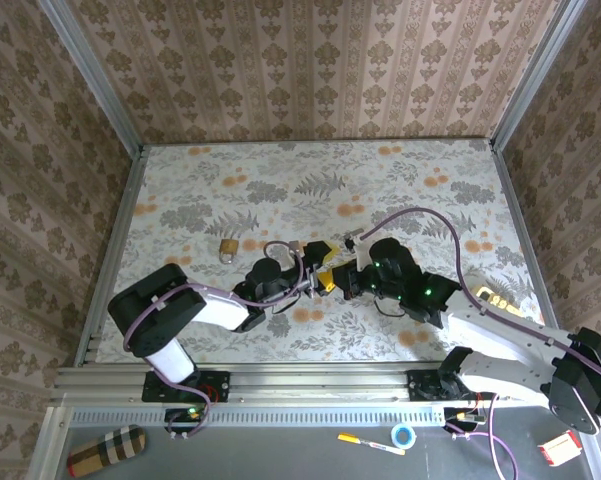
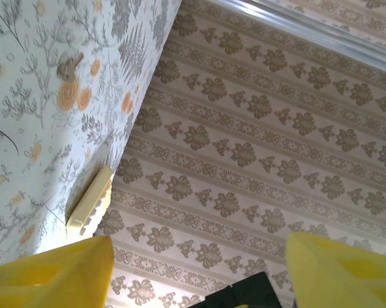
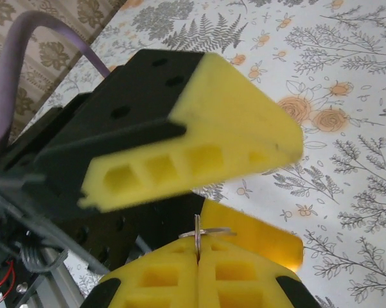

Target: Unlock with the key

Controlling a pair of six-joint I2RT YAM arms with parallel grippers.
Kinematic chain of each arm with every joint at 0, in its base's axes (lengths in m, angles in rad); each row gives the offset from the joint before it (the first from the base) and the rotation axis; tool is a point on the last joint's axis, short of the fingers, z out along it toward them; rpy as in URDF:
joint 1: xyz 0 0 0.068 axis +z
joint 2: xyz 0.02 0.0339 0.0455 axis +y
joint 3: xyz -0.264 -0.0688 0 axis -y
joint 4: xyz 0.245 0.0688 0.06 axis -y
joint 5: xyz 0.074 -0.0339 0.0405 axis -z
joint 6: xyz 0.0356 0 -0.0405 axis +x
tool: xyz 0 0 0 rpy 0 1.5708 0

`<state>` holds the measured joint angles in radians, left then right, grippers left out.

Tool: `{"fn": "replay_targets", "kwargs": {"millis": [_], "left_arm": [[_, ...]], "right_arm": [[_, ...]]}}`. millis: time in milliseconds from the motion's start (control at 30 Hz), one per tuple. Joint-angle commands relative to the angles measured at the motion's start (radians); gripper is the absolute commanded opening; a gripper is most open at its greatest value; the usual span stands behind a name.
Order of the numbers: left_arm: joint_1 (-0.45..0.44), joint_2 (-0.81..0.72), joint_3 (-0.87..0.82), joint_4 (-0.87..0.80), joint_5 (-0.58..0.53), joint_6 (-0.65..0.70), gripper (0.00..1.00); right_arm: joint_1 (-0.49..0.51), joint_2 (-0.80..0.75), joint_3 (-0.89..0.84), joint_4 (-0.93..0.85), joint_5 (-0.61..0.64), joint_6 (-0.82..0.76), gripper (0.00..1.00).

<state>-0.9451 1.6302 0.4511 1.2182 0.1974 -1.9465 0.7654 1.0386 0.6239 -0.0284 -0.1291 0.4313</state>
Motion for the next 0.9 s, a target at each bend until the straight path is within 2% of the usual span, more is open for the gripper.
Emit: {"fn": "replay_targets", "kwargs": {"millis": [0,233,467,867], "left_arm": [[0.025,-0.051,-0.022,0.001,-0.008,0.014,0.64],[0.037,-0.092,-0.015,-0.086,0.003,0.061,0.54],[0.048,-0.102,-0.027,-0.111,-0.002,0.078,0.37],[0.051,-0.108,-0.003,-0.182,0.002,0.129,0.03]], "right_arm": [[0.017,-0.042,-0.03,0.056,-0.019,0.026,0.0],[0.024,-0.055,-0.057,0.066,-0.01,0.041,0.0],[0.026,-0.075,-0.071,0.066,-0.007,0.036,0.0],[0.025,-0.091,-0.083,0.052,-0.023,0.019,0.0]]}}
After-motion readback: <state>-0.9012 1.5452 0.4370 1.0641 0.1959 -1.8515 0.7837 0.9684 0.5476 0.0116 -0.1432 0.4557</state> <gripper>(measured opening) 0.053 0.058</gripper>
